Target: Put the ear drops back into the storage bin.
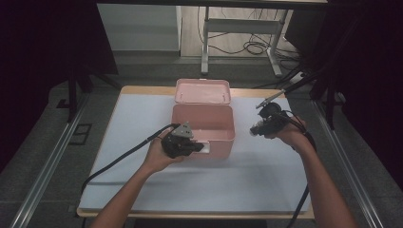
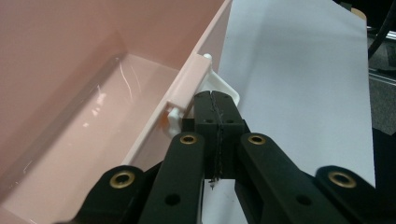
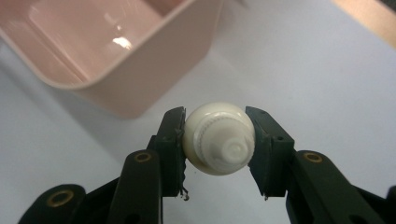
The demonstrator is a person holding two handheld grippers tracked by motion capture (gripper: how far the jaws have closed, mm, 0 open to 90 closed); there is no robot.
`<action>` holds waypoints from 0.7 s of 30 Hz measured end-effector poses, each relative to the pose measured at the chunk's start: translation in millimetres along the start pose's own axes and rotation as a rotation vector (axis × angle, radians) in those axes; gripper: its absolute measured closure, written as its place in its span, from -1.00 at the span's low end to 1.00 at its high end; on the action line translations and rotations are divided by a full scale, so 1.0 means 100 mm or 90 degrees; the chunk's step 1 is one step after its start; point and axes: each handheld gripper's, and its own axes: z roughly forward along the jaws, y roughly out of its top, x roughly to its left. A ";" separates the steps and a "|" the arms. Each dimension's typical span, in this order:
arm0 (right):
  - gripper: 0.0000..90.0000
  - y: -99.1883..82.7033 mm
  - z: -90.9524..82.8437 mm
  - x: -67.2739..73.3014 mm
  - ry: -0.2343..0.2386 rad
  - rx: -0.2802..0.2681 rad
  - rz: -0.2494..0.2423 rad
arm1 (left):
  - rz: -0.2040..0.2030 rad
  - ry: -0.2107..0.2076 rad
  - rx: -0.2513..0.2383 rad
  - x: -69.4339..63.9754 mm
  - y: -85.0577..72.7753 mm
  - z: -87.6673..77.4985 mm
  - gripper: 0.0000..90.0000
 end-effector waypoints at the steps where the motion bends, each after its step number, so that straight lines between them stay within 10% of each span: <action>1: 0.34 0.02 -0.04 0.00 0.001 -0.005 -0.004 | 0.001 0.000 0.000 0.00 0.00 0.00 1.00; 21: 0.34 0.40 -0.21 0.31 0.025 -0.064 -0.067 | -0.008 -0.002 -0.005 0.00 0.00 0.01 1.00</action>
